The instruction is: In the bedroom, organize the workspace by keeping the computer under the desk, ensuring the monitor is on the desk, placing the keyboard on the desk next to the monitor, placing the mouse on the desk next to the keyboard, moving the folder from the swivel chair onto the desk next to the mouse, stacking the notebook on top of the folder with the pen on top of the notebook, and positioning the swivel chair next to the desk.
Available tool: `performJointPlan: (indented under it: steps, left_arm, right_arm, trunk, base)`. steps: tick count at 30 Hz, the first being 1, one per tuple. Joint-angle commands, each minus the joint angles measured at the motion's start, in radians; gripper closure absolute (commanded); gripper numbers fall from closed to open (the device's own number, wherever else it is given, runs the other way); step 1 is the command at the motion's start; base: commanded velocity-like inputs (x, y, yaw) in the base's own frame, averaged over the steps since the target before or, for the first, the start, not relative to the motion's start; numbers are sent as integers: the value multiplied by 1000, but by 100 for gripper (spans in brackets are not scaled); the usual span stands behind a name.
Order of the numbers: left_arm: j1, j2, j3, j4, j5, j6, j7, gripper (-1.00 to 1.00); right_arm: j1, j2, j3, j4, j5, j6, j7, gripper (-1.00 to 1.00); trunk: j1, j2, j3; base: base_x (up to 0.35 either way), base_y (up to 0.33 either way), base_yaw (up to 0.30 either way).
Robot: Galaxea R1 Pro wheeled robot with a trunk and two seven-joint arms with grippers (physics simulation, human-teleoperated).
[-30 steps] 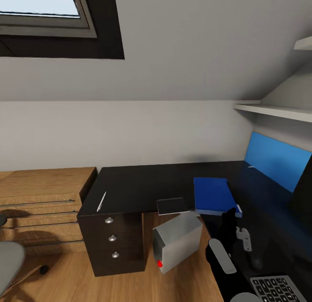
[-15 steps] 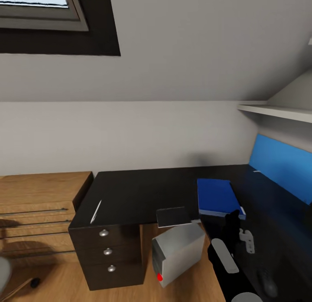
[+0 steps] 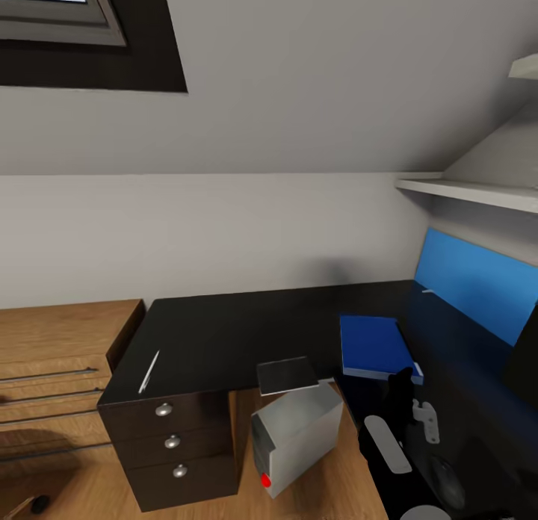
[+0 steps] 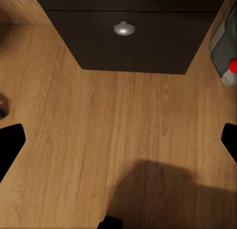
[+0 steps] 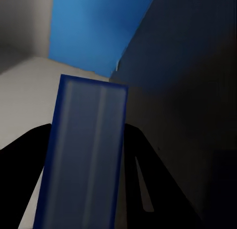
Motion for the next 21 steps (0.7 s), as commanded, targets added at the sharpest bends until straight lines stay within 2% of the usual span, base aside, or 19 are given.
performJointPlan:
  steps: [1, 9, 19, 21]
  left_arm:
    - [0, 1, -4, -3, 5, 5, 7, -100]
    - [0, 1, -5, -9, 5, 5, 7, -100]
    - [0, 3, -4, -55, 6, 6, 9, -100]
    - [0, 3, -5, -60, 6, 6, 9, -100]
  right_arm:
    - [-1, 1, -2, 6, 1, -1, -1, 100]
    - [-1, -1, -3, 34, 0, 0, -3, 100]
    - [-1, -1, 3, 30, 5, 0, 1, 100]
    - [-1, -10, -1, 31, 7, 0, -1, 100]
  trunk:
    - [0, -1, -2]
    - [0, -1, -6]
    - [0, -1, -7]
    - [0, -1, -7]
  base:
    - [0, 0, -204]
    - [0, 0, -160]
    - [0, 0, -17]
    - [0, 0, 0]
